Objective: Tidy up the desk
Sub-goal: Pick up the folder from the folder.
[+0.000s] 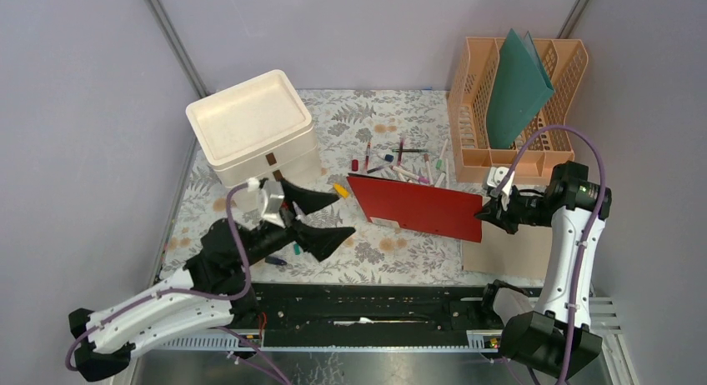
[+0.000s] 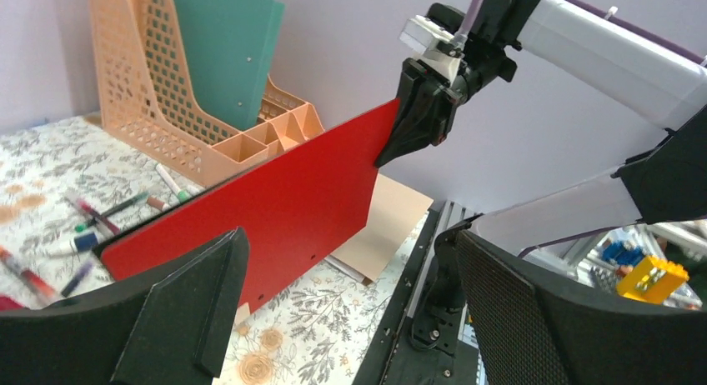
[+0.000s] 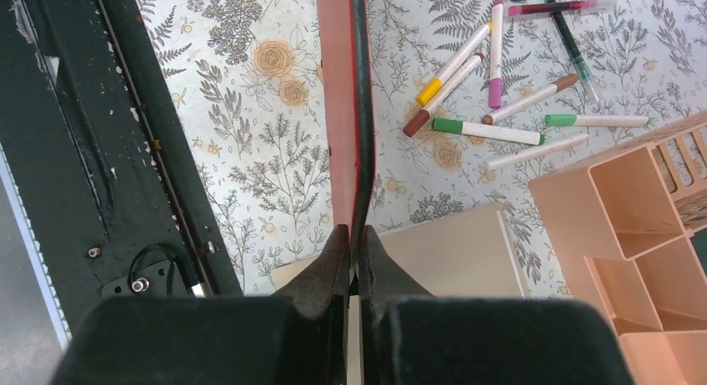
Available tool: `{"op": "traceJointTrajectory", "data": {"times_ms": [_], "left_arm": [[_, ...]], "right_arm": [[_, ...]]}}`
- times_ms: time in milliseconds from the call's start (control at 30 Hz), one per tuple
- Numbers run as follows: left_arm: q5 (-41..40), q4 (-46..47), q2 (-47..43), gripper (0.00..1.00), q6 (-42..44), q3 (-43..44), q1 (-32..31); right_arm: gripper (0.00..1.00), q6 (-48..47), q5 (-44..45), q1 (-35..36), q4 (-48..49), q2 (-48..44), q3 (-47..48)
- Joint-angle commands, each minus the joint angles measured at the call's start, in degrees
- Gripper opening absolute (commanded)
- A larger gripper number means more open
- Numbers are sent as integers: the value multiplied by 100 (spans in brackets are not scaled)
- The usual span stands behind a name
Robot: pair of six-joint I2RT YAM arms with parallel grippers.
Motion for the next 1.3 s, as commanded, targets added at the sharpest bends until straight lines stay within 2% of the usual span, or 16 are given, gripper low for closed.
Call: {"op": "traceJointTrajectory", "data": {"times_ms": [0, 267, 400, 533, 833, 1100, 1267], "left_arm": [[835, -814, 1307, 99, 862, 1245, -21], [1975, -1897, 3467, 99, 3115, 3156, -151], [1858, -2422, 4249, 99, 4216, 3845, -360], [1639, -2781, 4910, 99, 4856, 4457, -383], [1324, -2711, 5331, 99, 5293, 4872, -367], [1878, -2328, 5206, 98, 5218, 4830, -278], [1928, -2697, 5698, 95, 5295, 5170, -51]], "right_arm": [[0, 167, 43, -9, -148, -49, 248], [0, 255, -13, -9, -155, -176, 268], [0, 229, -44, -9, -159, -169, 208], [0, 212, -81, -10, -154, -192, 154], [0, 166, -93, -9, -152, -209, 112], [0, 143, -93, -9, -155, -233, 72], [0, 166, -108, -6, -155, -258, 114]]}}
